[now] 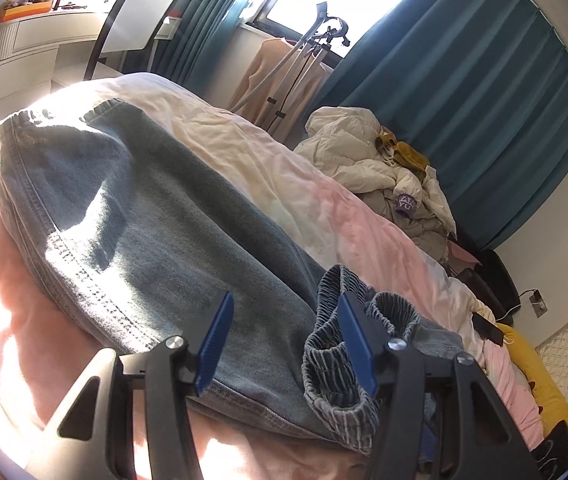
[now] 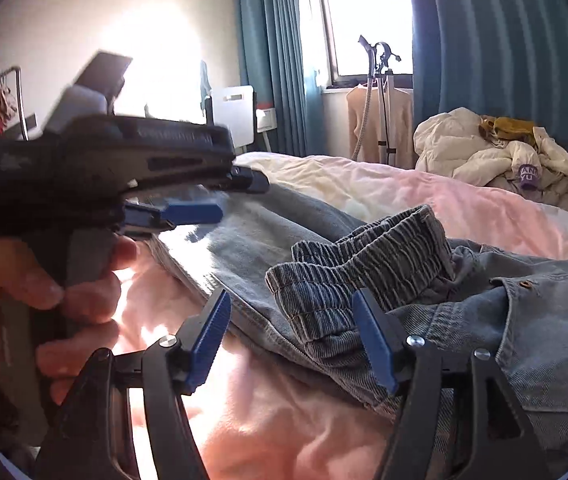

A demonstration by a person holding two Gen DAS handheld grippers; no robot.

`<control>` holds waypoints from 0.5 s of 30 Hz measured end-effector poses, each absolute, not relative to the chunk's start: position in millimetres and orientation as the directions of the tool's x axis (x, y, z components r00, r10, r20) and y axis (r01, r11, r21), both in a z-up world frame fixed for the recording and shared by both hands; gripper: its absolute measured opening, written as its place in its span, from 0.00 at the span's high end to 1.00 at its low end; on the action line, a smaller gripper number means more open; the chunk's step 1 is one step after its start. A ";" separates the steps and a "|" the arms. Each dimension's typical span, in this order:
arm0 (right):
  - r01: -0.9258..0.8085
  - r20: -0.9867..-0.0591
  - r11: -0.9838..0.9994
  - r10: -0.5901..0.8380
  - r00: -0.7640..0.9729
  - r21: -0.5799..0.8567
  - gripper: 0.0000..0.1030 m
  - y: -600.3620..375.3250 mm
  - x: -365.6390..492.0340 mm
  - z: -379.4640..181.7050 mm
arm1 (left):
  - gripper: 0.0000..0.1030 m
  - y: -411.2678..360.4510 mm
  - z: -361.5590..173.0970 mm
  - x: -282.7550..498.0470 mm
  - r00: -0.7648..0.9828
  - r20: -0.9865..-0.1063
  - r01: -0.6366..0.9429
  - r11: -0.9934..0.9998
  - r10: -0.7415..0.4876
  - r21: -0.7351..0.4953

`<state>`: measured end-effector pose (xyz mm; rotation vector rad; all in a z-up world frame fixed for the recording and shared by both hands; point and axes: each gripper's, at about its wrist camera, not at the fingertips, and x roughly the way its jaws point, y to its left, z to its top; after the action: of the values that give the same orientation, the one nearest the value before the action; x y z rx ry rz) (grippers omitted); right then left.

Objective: Fold clothes
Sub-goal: 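Lower the waistband onto the folded jeans with the right gripper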

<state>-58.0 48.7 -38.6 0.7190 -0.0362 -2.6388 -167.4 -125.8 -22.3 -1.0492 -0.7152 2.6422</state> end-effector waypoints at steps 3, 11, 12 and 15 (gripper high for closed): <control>0.324 -0.459 -0.931 -0.365 -0.810 0.170 0.38 72.9 -61.8 -14.1 | 0.46 -116.8 -27.7 -171.3 -0.700 -0.609 -0.032 -0.868 0.373 -0.495; 0.098 -0.681 -0.894 -0.401 -0.613 0.438 0.42 140.9 -184.7 -9.2 | 0.46 -111.1 -43.5 -190.7 -0.667 -0.625 -0.033 -0.854 0.406 -0.519; 0.093 -0.705 -0.895 -0.404 -0.583 0.436 0.47 141.4 -196.5 -10.4 | 0.46 -112.2 -42.9 -190.4 -0.670 -0.616 -0.040 -0.849 0.413 -0.526; 0.103 -0.775 -0.907 -0.405 -0.486 0.409 0.48 136.2 -226.0 -15.1 | 0.46 -116.0 -42.7 -191.2 -0.675 -0.592 -0.060 -0.833 0.439 -0.550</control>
<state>-226.0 136.2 -15.1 1.3916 -0.4473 -2.4363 -191.2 -116.0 -42.7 -1.0883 -0.7259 2.5401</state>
